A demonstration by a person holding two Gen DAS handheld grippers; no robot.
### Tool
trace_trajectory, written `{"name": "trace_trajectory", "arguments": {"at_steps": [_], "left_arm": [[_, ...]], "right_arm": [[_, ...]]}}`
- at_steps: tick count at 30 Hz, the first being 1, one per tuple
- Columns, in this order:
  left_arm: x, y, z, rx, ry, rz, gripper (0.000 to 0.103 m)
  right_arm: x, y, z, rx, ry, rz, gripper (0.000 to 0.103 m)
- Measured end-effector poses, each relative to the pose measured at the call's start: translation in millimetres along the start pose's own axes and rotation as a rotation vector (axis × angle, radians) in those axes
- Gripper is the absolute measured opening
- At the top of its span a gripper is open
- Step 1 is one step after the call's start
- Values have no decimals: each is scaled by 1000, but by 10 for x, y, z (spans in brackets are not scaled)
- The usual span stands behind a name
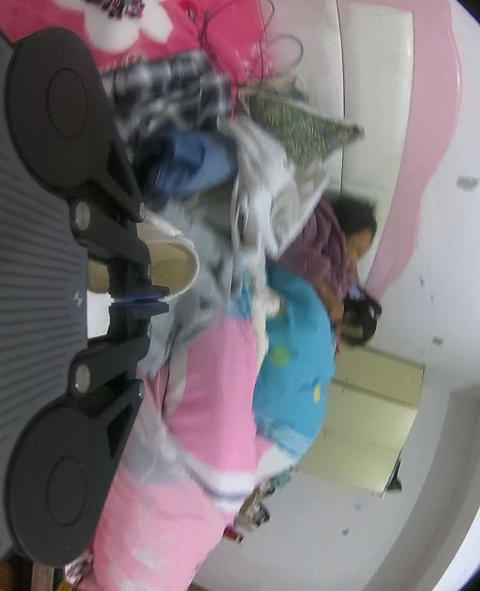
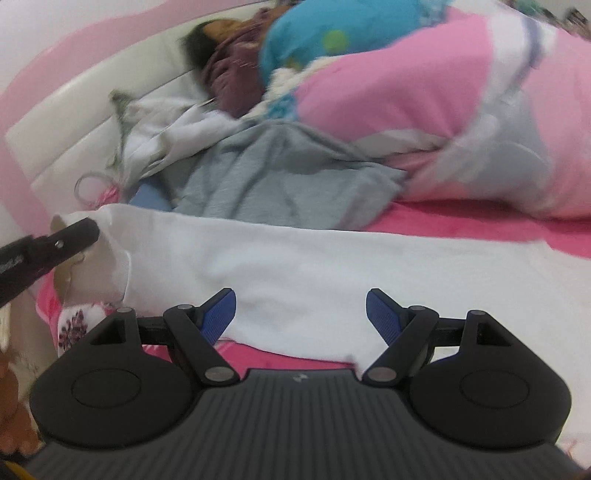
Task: Fold clothes
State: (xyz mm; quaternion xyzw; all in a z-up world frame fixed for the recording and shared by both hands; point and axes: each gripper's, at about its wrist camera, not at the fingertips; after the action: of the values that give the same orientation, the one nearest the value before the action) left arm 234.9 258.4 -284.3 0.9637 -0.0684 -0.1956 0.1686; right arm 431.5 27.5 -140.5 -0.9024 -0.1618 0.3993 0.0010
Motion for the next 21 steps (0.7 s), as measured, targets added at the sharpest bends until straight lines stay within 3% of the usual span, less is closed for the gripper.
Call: {"name": "trace_trajectory", "arguments": {"at_steps": [8, 18, 19, 21], "left_arm": [[257, 1155, 537, 94, -100, 117, 2], [933, 1930, 1825, 252, -409, 140, 4], [959, 1960, 1920, 257, -441, 154, 8], [1006, 2017, 2103, 265, -505, 183, 27]], "right_arm": [[-363, 1166, 168, 93, 2, 79, 77], [-422, 2439, 678, 259, -76, 179, 77], [-413, 2533, 734, 272, -86, 186, 77], [-413, 2689, 833, 296, -103, 191, 77]]}}
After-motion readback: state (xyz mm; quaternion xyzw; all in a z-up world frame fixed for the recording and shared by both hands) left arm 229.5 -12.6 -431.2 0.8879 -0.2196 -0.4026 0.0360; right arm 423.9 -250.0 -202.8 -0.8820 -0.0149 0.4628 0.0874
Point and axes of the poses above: each gripper's, at about its wrist camera, not at the fingertips, and x roughly the way its jaws point, y to its right, z to its underside, and after that the axes turned 12 degrees about z, right-handed
